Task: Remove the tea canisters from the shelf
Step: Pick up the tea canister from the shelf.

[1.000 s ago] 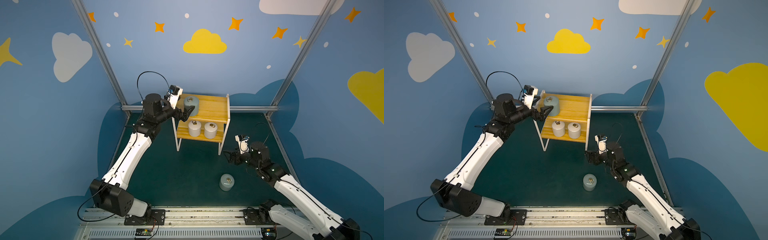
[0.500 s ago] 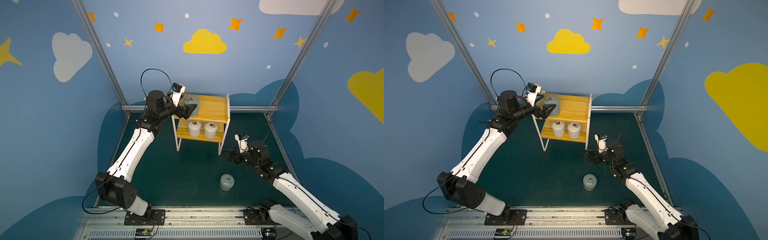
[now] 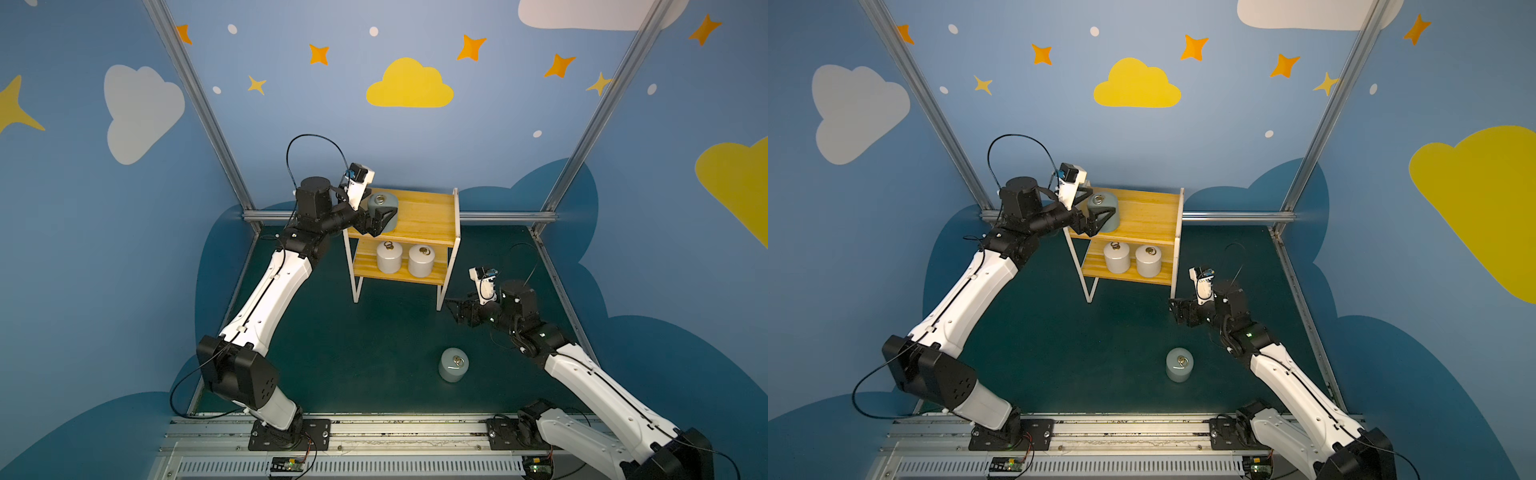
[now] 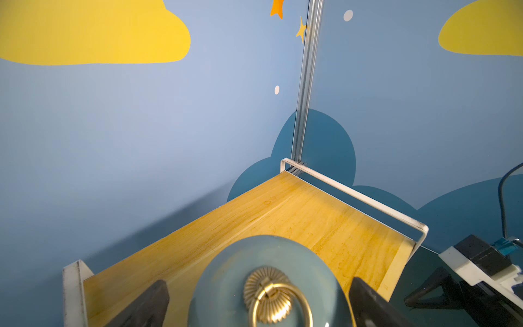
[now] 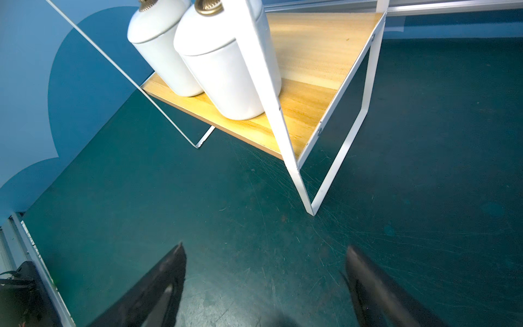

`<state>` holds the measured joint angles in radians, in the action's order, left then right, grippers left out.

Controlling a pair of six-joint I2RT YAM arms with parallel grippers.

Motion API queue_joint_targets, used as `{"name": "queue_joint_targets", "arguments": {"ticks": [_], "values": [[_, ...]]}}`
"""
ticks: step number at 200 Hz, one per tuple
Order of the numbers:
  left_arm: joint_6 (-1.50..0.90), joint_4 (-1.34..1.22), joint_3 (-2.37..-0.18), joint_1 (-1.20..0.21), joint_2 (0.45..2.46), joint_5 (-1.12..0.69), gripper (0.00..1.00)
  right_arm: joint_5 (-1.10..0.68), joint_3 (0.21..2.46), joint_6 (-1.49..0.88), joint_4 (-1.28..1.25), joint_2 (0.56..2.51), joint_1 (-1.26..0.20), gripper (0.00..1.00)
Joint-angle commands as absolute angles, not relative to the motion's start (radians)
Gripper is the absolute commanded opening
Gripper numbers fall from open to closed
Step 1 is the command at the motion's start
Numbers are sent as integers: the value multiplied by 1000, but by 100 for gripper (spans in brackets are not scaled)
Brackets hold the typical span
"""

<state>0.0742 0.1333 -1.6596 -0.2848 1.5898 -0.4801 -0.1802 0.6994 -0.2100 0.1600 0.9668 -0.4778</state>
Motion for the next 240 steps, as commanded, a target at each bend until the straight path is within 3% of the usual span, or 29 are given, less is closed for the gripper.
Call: {"name": "queue_joint_targets", "arguments": {"ticks": [1,158,240], "values": [[69,159,-1699,-289,1610,-509,100,-194,725,-220,137,971,-471,89],[78,213,-1766,-296,1673,-537,99,-195,712,-229,124,974,-468,89],[83,207,-1766,-302,1678,-541,90,-192,701,-232,127,962,-464,89]]}}
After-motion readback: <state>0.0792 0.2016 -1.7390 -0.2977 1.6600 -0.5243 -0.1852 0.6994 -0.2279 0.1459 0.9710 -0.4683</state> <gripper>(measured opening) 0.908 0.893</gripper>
